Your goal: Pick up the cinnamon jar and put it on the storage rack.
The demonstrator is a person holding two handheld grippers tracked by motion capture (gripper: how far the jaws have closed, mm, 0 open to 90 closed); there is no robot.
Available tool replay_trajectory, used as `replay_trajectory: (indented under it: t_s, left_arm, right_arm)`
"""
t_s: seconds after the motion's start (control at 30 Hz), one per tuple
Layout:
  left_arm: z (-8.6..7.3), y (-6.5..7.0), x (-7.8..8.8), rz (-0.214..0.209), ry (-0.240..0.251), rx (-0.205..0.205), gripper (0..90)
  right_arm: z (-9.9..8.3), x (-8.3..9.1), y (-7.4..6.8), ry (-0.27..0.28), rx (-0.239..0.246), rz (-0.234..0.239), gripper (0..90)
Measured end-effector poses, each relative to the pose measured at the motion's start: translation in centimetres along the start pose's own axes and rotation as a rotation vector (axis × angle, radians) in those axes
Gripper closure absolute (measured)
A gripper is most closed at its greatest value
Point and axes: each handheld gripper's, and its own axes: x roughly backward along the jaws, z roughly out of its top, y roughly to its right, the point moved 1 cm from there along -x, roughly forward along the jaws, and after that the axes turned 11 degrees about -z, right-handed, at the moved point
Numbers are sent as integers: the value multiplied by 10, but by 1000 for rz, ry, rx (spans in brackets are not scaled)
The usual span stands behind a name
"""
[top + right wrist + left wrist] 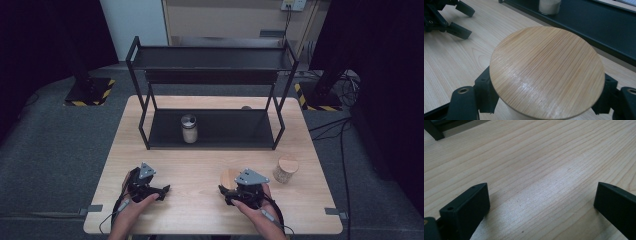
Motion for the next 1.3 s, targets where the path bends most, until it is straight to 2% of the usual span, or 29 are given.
replay_trajectory:
  t_s: [0.2, 0.63, 1.3]
  left_arm:
    - [0, 0, 0, 1, -1, 1, 0]
    - [2, -1, -1, -4, -1, -3, 0]
    - [3, -3, -3, -9, -2, -8, 0]
  right_arm:
    - [3, -3, -2, -3, 11, 0, 257]
    - [19, -15, -1, -7, 0, -7, 257]
    - [37, -37, 10, -9, -21, -37, 256]
